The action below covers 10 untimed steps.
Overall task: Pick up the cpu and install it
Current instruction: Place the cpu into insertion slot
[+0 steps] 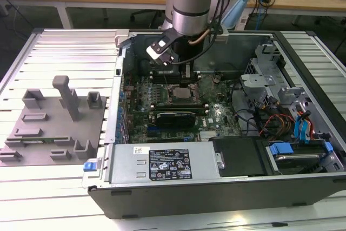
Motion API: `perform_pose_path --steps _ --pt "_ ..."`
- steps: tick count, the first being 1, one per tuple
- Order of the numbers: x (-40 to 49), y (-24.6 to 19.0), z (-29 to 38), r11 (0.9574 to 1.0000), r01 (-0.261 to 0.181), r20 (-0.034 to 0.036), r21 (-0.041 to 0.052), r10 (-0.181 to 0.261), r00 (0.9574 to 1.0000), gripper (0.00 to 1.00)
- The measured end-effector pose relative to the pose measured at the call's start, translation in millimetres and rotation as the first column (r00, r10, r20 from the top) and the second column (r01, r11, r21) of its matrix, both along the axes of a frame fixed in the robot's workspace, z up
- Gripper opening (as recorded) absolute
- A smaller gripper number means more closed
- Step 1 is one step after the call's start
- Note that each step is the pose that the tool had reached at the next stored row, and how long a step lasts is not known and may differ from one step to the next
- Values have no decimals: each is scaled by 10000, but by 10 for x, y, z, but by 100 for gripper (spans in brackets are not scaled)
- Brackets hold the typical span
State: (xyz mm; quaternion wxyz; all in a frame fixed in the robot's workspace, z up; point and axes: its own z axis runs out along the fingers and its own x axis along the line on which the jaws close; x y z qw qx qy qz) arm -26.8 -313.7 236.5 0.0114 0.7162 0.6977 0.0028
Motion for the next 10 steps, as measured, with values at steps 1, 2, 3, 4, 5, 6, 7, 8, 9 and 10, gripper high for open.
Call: perform_pose_path --steps 1,2,3,4,5,6,7,8,9,10 --pt "0 1 34 10000 1 0 0 -1 10000 11" --pt "0 2 79 10000 1 0 -1 -1 10000 11" --pt "0 3 116 10000 1 1 -1 -1 10000 11" --pt "0 4 143 10000 1 1 0 -1 10000 11" --pt "0 4 164 10000 1 0 -2 -1 10000 11" --pt "-1 4 173 10000 1 0 -2 -1 10000 11" --pt "0 5 175 10000 1 1 0 -1 10000 11" --pt "0 5 176 10000 1 0 -1 -1 10000 11" --pt "-1 5 178 10000 2 0 -2 -2 10000 11" --pt "-1 5 179 10000 2 0 -2 -2 10000 11"
